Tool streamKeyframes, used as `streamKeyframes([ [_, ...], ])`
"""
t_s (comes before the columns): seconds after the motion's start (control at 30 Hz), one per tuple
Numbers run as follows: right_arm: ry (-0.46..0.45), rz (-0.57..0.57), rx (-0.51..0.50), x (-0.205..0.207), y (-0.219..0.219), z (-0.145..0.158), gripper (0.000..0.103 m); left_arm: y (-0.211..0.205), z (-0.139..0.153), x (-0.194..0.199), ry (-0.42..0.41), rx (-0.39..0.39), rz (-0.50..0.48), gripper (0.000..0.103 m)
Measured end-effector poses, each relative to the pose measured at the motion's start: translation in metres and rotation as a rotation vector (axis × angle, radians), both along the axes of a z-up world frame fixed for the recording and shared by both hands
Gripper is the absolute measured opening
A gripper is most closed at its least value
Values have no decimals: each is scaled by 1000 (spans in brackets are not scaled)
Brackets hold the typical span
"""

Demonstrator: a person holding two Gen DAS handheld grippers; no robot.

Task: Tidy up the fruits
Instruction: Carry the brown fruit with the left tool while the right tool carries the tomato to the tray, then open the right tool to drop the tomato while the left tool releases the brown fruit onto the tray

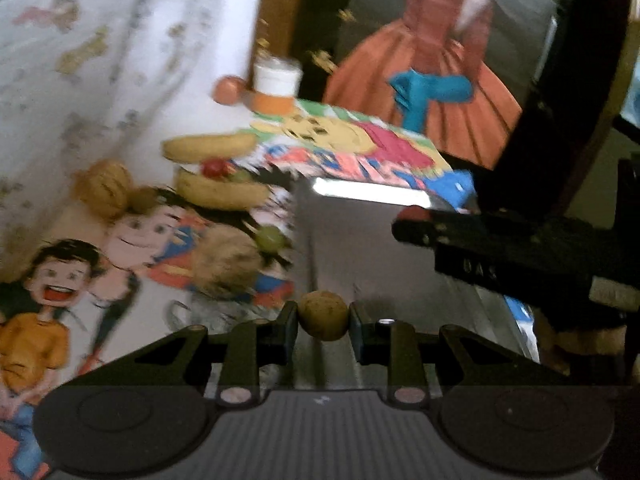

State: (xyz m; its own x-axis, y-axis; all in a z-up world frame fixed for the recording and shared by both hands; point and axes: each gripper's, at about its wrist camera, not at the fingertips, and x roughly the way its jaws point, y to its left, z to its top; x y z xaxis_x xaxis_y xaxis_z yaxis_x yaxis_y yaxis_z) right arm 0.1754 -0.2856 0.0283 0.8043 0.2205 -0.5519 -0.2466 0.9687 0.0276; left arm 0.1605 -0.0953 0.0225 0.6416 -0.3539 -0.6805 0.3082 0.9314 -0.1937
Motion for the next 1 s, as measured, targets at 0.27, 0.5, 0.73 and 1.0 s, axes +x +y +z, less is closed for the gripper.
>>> streamKeyframes([
  [0.27,62,-48,34,-2,-12,-10,34,-14,-14,-2,54,21,-41,30],
  [0.5,94,-48,34,-2,-9,-16,34,-18,-19,-1,82,38,-52,30],
  [0.73,116,-42,35,-3,-8,-20,35,-20,-20,-2,86,45,-54,30],
  [1.0,112,-46,36,-10,-8,-17,39,-18,-18,-3,87,40,-47,32],
])
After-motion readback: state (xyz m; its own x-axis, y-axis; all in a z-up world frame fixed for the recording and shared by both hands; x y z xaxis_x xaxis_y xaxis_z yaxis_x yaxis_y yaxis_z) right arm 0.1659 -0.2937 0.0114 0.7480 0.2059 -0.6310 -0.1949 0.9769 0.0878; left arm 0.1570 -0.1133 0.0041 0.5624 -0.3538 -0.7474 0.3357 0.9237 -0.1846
